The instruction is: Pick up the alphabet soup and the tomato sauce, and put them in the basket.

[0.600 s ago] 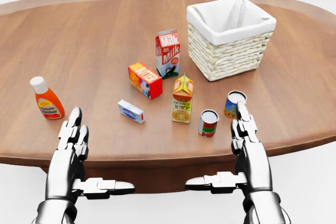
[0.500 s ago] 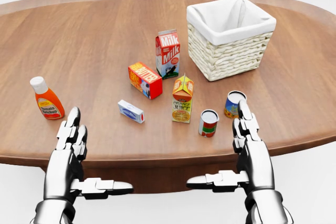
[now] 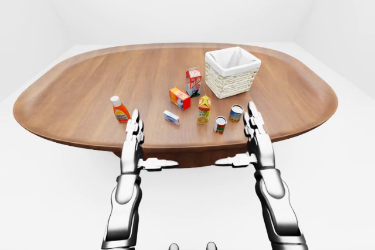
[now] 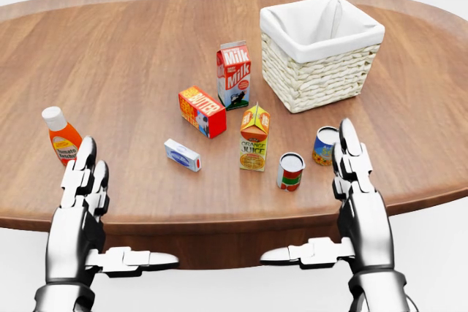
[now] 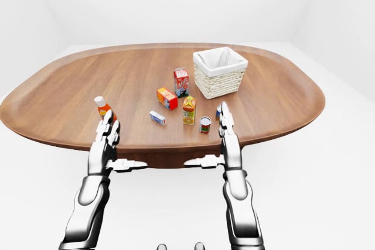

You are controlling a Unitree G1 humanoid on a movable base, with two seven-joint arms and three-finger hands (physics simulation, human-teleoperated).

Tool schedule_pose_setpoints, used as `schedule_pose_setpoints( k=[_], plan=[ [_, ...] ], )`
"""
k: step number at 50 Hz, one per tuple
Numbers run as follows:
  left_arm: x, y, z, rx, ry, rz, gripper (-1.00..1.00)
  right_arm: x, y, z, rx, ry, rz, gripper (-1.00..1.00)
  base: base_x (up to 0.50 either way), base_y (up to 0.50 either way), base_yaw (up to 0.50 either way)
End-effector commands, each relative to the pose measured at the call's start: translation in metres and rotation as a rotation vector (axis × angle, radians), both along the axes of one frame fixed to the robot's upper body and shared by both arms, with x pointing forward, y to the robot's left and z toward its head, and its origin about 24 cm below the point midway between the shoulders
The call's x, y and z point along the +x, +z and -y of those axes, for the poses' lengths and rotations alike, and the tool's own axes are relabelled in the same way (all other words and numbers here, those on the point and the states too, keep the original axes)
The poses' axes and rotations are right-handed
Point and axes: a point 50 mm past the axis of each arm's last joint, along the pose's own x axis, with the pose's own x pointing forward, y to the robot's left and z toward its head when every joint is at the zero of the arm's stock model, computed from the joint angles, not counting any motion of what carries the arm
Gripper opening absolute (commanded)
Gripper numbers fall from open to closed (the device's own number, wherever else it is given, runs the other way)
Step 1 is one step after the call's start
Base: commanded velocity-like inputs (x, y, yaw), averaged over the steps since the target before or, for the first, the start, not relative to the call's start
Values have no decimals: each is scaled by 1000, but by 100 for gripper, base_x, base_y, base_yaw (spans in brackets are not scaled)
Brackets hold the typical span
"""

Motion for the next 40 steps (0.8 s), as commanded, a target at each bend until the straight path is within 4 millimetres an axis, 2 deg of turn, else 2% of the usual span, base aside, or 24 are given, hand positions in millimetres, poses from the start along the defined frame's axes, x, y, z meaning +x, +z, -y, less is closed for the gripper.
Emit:
schedule_pose_setpoints(
  k=[1,12,40],
  plan=[
    [-9,9,-3,6,21,40,100,-17,24,-4,-72,-3,125,100,0,0,0],
    [-22,26,-8,-23,34,113,100,-38,37,-5,-157,-23,174,100,0,0,0],
    [-26,30,-7,-13,22,132,100,-41,38,-7,-158,-9,178,100,0,0,0]
  ],
)
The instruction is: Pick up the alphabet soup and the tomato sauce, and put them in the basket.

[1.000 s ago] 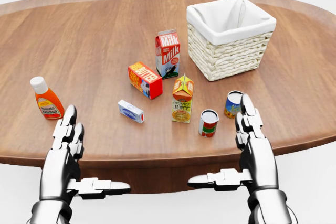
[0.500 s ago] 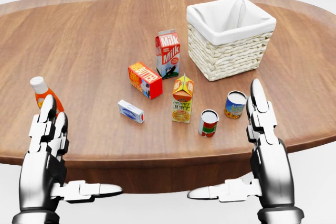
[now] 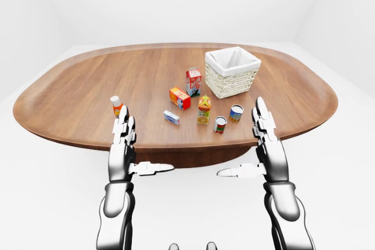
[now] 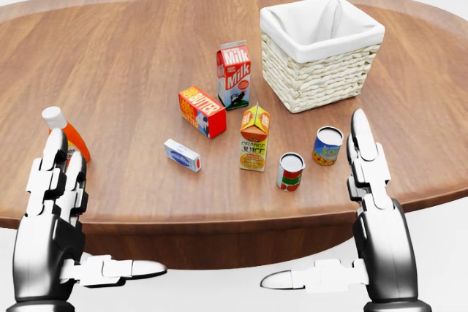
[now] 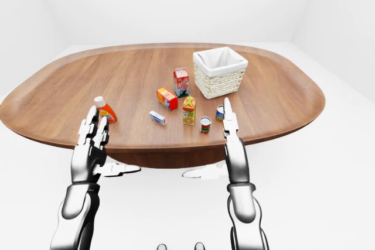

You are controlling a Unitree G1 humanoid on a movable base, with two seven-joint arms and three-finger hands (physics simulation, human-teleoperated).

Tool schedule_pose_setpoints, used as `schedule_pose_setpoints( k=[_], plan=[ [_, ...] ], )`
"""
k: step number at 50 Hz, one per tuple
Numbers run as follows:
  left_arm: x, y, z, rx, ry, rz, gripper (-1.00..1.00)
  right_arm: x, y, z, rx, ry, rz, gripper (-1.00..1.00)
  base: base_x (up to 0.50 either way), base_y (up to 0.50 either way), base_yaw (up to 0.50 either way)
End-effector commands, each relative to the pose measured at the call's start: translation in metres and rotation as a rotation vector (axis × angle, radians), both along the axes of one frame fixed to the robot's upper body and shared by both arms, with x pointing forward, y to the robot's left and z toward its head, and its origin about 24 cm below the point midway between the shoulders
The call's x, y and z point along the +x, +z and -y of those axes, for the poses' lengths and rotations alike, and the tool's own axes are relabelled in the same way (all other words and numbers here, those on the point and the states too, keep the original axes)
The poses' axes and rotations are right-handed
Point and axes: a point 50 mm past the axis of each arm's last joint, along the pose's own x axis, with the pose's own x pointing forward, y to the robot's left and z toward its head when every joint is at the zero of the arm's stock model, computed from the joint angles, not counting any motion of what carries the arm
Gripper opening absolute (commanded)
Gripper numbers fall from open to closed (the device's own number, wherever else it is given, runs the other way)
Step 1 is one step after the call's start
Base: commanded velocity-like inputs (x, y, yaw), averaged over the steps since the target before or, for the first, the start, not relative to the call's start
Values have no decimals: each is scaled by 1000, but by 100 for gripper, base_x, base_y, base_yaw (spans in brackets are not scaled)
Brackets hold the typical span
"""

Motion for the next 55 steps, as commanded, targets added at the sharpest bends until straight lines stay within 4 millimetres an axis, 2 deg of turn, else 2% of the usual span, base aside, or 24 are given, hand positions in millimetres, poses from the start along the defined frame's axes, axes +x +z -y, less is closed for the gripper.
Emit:
schedule_pose_setpoints(
  k=[1,28,29,33,41,42,45,49,52,54,55],
  plan=[
    [-1,2,0,1,-5,9,100,-2,2,-1,-9,5,5,100,0,0,0],
    [1,-5,3,11,-28,-21,100,-2,3,-2,-9,9,10,100,3,0,0],
    [1,-5,3,11,-30,-22,100,-1,-7,0,-8,-3,-34,100,16,0,0],
    [1,-5,3,10,-34,-24,100,-2,2,-1,-7,7,6,100,20,0,0],
    [1,-7,4,11,-41,-32,100,-2,1,-1,-6,6,0,100,22,0,0],
    [1,-8,5,10,-42,-35,100,0,-14,1,-6,-11,-63,100,23,0,0],
    [1,-8,5,11,-43,-35,100,-1,-3,-1,-6,4,-13,100,23,0,0],
    [1,-7,5,11,-43,-30,100,1,-11,1,-5,-6,-50,100,23,0,0],
    [2,-9,5,10,-44,-39,100,-1,-1,-1,-6,6,-7,100,23,0,0],
    [2,-10,5,10,-43,-45,100,1,-16,1,-5,-10,-70,100,23,0,0],
    [2,-11,5,10,-43,-46,100,1,-12,1,-5,-6,-54,100,23,0,0]
  ],
)
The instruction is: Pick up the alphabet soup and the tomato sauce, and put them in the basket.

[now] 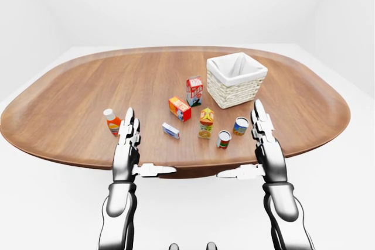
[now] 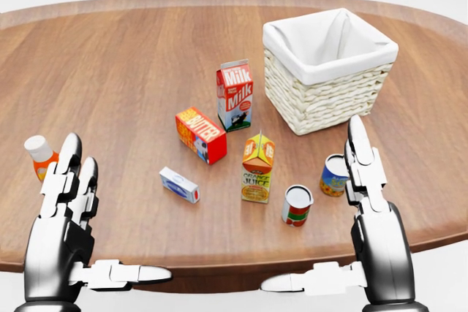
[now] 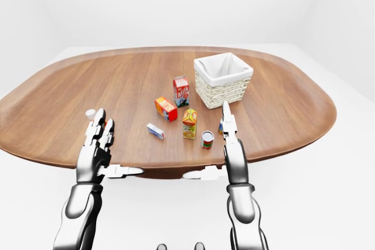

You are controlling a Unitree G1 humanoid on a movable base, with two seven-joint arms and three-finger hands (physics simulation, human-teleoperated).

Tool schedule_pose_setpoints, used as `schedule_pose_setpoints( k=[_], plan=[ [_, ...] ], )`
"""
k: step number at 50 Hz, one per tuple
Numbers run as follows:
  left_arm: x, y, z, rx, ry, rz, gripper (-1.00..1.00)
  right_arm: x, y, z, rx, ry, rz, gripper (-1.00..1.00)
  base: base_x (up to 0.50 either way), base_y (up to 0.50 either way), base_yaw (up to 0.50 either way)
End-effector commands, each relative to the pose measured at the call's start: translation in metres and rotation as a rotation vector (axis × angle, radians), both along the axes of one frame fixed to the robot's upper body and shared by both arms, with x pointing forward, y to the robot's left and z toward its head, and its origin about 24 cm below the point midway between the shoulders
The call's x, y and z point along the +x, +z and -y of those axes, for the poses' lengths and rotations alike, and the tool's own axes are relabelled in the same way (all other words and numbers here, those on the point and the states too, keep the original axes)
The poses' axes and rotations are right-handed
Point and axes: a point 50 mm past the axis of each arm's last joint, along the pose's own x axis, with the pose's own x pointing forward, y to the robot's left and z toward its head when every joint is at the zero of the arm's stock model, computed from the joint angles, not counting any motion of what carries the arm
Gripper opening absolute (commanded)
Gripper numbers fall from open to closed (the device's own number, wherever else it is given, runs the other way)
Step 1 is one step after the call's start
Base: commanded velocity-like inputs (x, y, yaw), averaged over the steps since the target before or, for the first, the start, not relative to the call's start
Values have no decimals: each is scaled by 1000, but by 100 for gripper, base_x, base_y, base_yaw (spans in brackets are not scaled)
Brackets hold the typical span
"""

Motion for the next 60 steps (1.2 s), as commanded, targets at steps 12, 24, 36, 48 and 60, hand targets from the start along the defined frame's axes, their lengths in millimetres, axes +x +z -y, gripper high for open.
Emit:
schedule_pose_setpoints(
  k=[12,24,36,48,60],
  plan=[
    [1,-2,0,0,-3,-10,100,0,0,0,0,2,-2,100,23,0,0],
    [2,-5,0,1,-3,-23,100,1,-11,1,-2,-9,-46,100,23,0,0],
    [0,-2,0,1,-2,-9,100,1,-19,2,-1,-17,-82,100,23,0,0],
    [1,-3,0,0,-4,-12,100,0,-3,0,-1,1,-14,100,23,0,0],
    [1,-3,0,0,-4,-15,100,1,-14,1,-2,-12,-59,100,23,0,0]
  ],
)
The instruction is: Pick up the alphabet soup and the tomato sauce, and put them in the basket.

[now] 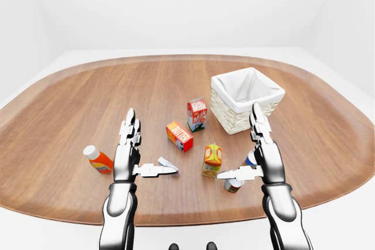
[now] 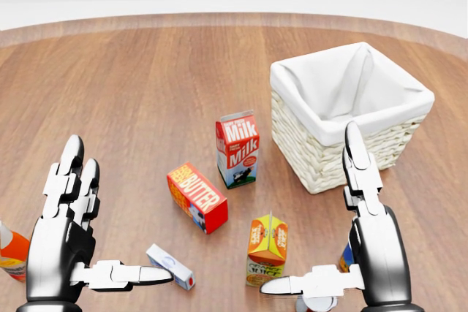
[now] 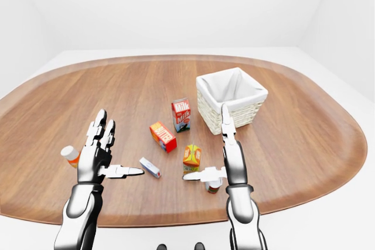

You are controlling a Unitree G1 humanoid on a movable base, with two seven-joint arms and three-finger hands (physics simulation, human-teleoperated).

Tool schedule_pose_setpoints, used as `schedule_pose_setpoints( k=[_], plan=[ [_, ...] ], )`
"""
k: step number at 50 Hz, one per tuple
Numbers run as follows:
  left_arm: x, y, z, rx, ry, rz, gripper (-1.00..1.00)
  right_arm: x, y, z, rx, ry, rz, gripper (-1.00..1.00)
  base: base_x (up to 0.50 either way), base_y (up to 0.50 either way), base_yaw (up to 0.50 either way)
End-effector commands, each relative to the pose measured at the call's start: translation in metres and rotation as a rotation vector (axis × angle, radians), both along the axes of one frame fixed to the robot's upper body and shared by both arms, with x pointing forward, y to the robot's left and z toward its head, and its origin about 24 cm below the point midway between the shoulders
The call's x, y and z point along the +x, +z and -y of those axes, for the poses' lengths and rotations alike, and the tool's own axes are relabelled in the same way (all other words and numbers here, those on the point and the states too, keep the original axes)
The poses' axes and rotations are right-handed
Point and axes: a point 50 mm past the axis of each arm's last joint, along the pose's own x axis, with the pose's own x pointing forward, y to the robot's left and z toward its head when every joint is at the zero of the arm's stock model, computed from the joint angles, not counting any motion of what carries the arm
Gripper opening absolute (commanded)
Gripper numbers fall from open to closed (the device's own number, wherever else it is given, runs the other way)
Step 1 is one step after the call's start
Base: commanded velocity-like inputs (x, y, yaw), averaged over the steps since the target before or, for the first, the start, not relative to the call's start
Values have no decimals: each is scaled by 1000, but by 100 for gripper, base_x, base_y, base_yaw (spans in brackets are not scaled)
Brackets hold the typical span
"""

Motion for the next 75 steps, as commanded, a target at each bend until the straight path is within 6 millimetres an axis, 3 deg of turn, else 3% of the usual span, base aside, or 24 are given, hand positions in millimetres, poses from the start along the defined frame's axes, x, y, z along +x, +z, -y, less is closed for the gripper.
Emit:
schedule_pose_setpoints(
  k=[1,2,4,5,7,9,10,11,18,23,24,28,38,39,42,44,59,75],
  plan=[
    [0,0,0,0,0,-1,100,0,-3,0,0,-4,-14,100,23,0,0],
    [0,0,0,0,0,-1,100,0,2,0,1,2,8,100,23,0,0],
    [0,0,0,0,0,1,100,0,-6,1,0,-7,-25,100,23,0,0],
    [0,0,0,0,0,1,100,-1,3,0,1,3,13,100,23,0,0],
    [-1,1,0,0,0,5,100,0,-10,1,0,-12,-44,100,23,0,0],
    [0,0,0,0,0,0,100,0,0,0,2,0,0,100,23,0,0],
    [0,0,0,0,0,1,100,0,-6,1,1,-7,-24,100,23,0,0],
    [-1,1,0,0,-1,3,100,0,5,-1,1,6,23,100,23,0,0],
    [0,0,0,0,-1,-1,100,1,-12,1,0,-14,-49,100,23,0,0],
    [0,-1,0,0,-1,-3,100,2,-13,2,0,-15,-54,100,23,0,0],
    [0,-1,0,0,-1,-5,100,1,0,0,1,1,2,100,23,0,0],
    [0,0,0,0,-1,-1,100,1,-13,1,-1,-13,-57,100,22,0,0],
    [-1,0,0,0,2,0,100,2,-12,1,-1,-9,-53,100,4,0,0],
    [-1,-1,0,-1,3,-2,100,1,-5,0,0,0,-23,100,0,0,0],
    [0,0,0,-2,3,0,100,1,-11,1,-1,-7,-48,100,0,0,0],
    [-1,0,0,-3,1,1,100,1,-3,0,0,3,-11,100,0,0,0],
    [-3,-3,3,10,-28,-16,100,-1,-15,2,11,-5,-68,100,0,0,0],
    [-2,-5,2,10,-23,-24,100,-7,-25,25,-154,-133,-119,100,0,0,0]
  ],
)
